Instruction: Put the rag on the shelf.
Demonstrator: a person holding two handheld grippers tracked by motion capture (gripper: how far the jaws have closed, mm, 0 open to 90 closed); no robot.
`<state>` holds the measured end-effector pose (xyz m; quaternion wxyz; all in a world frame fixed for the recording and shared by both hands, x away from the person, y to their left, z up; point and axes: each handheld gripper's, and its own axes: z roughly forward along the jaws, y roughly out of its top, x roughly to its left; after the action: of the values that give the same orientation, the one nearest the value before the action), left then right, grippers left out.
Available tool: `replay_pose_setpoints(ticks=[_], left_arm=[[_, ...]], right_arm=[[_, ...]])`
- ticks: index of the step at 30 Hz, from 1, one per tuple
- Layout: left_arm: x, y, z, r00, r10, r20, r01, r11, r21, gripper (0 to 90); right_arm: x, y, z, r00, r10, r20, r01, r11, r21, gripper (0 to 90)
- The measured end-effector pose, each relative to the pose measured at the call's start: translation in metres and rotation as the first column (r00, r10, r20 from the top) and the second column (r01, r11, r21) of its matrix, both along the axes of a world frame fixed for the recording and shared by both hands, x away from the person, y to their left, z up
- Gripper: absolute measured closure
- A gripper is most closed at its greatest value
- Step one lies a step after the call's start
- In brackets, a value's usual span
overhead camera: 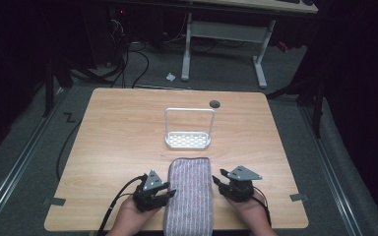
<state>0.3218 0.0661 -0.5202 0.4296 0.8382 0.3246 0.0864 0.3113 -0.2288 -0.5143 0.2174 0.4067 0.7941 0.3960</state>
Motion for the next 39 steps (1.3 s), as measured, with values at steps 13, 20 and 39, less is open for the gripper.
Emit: replay_pose_setpoints(ticks=[13, 20, 39], left_arm=[[-0.015, -0.011, -0.008, 0.9965, -0.076, 0.033, 0.073, 0.9931, 0.091, 59.7], [-0.014, -0.003, -0.003, 0.9993, -0.024, 0.029, 0.023, 0.9991, 0.037, 47.8], [0.059, -0.024, -0.011, 0.9902, 0.127, -0.059, -0.127, 0.9919, -0.002, 38.3]], right_arm=[[-0.009, 0.021, -0.011, 0.9898, 0.088, -0.112, -0.099, 0.990, -0.101, 72.9], [-0.018, 0.019, -0.011, 0.9947, 0.065, -0.080, -0.070, 0.995, -0.067, 59.1], [-0.006, 0.006, -0.005, 0.9983, -0.045, -0.038, 0.045, 0.999, -0.001, 52.4]])
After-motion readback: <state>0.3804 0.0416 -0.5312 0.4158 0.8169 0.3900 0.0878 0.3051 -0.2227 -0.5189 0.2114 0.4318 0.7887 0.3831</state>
